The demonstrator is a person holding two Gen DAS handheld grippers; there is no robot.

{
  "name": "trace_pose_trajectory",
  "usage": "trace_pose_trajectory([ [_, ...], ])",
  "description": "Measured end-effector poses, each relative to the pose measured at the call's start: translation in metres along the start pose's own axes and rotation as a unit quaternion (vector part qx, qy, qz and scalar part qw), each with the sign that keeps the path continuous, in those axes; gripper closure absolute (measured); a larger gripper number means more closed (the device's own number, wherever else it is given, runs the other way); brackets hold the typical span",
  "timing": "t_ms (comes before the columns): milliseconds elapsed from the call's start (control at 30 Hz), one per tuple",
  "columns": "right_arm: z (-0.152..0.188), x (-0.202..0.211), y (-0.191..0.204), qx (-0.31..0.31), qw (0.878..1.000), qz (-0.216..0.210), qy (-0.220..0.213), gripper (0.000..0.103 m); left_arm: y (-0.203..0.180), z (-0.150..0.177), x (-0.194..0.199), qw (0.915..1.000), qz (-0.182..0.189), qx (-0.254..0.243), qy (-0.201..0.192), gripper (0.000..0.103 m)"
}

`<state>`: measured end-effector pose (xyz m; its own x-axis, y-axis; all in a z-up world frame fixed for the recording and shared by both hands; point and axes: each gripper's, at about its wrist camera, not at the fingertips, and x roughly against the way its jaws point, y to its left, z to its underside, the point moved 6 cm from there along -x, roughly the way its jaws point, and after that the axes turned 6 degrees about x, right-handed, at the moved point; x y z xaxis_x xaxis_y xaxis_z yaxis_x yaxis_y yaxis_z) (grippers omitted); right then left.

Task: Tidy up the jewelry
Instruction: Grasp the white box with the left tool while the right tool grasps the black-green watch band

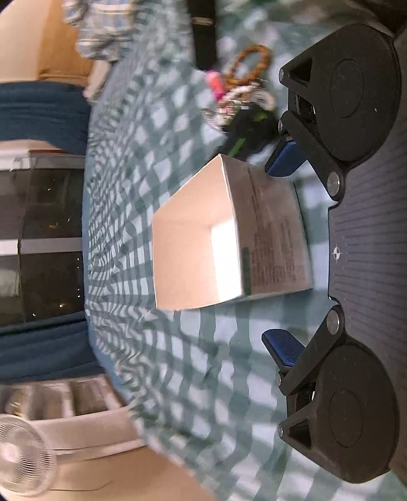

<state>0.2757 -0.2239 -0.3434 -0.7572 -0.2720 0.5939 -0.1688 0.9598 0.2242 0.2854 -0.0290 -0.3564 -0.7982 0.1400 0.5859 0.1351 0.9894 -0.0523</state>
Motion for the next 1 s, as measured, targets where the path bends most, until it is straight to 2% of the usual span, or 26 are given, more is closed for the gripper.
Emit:
trace_pose_trajectory([
  [67, -0.001, -0.011, 0.006, 0.008, 1.000, -0.014, 0.006, 0.000, 0.001, -0.008, -0.009, 0.9999, 0.006, 0.008, -0.009, 0.024],
  [167, -0.003, -0.020, 0.011, -0.002, 0.999, -0.043, 0.006, 0.000, -0.003, -0.013, -0.019, 0.9996, 0.021, -0.013, -0.016, 0.024],
  [267, -0.003, -0.033, 0.015, -0.007, 0.998, -0.062, 0.018, 0.000, 0.009, -0.014, -0.013, 0.9994, 0.019, -0.028, -0.013, 0.024],
  [367, -0.002, -0.040, 0.021, -0.008, 0.997, -0.077, 0.027, 0.000, 0.038, -0.012, -0.006, 0.9998, 0.011, 0.008, 0.012, 0.024],
  [467, -0.001, -0.045, 0.028, 0.001, 0.996, -0.083, 0.032, 0.000, 0.051, -0.010, 0.000, 0.9968, 0.046, 0.061, 0.026, 0.024],
  [533, -0.003, -0.046, 0.032, 0.013, 0.996, -0.084, 0.027, 0.000, 0.040, -0.010, 0.002, 0.9978, 0.057, 0.032, 0.015, 0.024],
  [633, -0.005, -0.049, 0.041, 0.042, 0.994, -0.097, 0.026, 0.000, 0.018, -0.010, 0.004, 0.9971, 0.061, -0.043, -0.009, 0.024],
  [700, -0.005, -0.049, 0.042, 0.049, 0.993, -0.102, 0.028, 0.000, 0.018, -0.008, 0.005, 0.9970, 0.047, -0.060, -0.012, 0.024],
  [900, -0.009, -0.049, 0.036, 0.025, 0.994, -0.108, 0.022, 0.000, 0.058, -0.009, 0.002, 0.9999, 0.003, 0.012, 0.011, 0.024],
  [1000, -0.004, -0.057, 0.036, 0.033, 0.995, -0.081, 0.043, 0.000, 0.053, -0.003, 0.003, 0.9994, 0.013, 0.021, 0.023, 0.024],
])
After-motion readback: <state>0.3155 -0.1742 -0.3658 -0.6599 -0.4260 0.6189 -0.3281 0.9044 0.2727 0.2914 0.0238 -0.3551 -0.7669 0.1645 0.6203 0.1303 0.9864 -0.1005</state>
